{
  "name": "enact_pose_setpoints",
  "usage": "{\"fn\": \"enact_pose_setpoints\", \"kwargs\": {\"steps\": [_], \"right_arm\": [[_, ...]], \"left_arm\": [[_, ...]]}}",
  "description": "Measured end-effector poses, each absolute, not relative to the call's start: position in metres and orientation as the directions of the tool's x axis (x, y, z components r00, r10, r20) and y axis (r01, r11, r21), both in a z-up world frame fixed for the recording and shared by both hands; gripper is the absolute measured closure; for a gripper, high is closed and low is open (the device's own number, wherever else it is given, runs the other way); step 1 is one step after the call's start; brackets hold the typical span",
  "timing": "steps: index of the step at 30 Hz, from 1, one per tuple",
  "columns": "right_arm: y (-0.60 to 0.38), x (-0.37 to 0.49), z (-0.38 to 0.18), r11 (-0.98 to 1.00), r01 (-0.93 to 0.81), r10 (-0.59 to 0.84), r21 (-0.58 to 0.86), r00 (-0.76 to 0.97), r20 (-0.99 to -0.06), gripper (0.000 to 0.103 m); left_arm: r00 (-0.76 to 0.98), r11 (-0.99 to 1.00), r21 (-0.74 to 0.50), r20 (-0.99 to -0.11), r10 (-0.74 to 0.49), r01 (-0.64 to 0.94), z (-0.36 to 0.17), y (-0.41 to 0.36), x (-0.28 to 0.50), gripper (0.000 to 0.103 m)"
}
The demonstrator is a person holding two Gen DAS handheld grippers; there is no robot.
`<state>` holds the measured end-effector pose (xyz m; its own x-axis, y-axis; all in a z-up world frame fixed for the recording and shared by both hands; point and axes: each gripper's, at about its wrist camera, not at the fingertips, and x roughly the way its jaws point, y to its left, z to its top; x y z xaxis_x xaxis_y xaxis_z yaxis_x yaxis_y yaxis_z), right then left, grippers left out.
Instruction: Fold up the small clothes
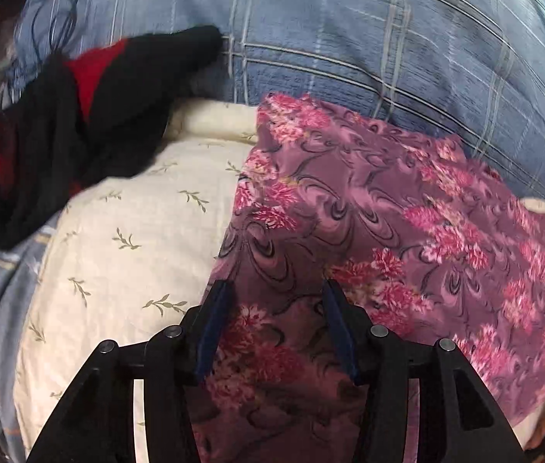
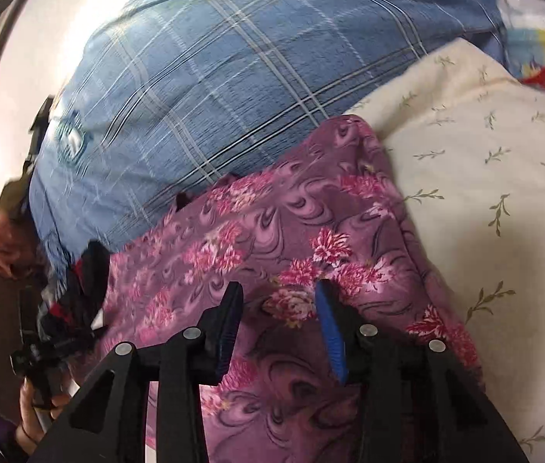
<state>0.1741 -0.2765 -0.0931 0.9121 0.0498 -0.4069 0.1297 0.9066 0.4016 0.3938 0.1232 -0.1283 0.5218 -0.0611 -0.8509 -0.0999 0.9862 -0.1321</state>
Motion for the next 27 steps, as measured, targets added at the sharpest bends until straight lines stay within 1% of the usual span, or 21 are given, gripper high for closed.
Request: {"fn": "enact_pose_setpoints", "kwargs": {"steps": [2,9,12,14,16,17,21,25,27], "right_arm": [[-0.276,0.173,-0.093,0.907,0.131,0.046,0.400,0.914,-0.404,0.060],[-0.275,0.175,-0.093,0.915,0.120,0.046,0.386,0.918,-0.394,0.054],[-0.269,0.177,-0.092,0.926,0.117,0.040,0.358,0.915,-0.401,0.046],[-0.265,0.178,-0.092,0.934,0.110,0.040,0.339,0.914,-0.405,0.040],[-0.262,0.180,-0.091,0.942,0.092,0.050,0.324,0.912,-0.407,0.030],[-0.259,0.181,-0.090,0.946,0.085,0.054,0.312,0.910,-0.411,0.028],[-0.248,0.185,-0.089,0.964,0.078,0.043,0.255,0.899,-0.436,0.015],[-0.241,0.190,-0.088,0.974,0.090,0.018,0.207,0.883,-0.469,0.010],[-0.236,0.193,-0.086,0.976,0.130,-0.024,0.174,0.861,-0.508,0.011]], "left_arm": [[0.528,0.991,-0.107,-0.848,-0.046,-0.086,-0.130,0.119,0.393,0.053],[0.530,0.987,-0.137,-0.845,-0.071,-0.085,-0.131,0.122,0.388,0.053],[0.529,0.986,-0.142,-0.845,-0.074,-0.088,-0.130,0.123,0.387,0.053],[0.526,0.983,-0.155,-0.847,-0.084,-0.094,-0.129,0.125,0.386,0.053],[0.521,0.983,-0.161,-0.849,-0.090,-0.091,-0.129,0.127,0.386,0.053],[0.519,0.983,-0.162,-0.850,-0.093,-0.090,-0.128,0.127,0.384,0.053],[0.503,0.979,-0.180,-0.857,-0.109,-0.094,-0.127,0.130,0.380,0.052],[0.474,0.972,-0.219,-0.867,-0.152,-0.089,-0.125,0.137,0.375,0.051],[0.444,0.955,-0.289,-0.865,-0.232,-0.064,-0.120,0.150,0.373,0.051]]}}
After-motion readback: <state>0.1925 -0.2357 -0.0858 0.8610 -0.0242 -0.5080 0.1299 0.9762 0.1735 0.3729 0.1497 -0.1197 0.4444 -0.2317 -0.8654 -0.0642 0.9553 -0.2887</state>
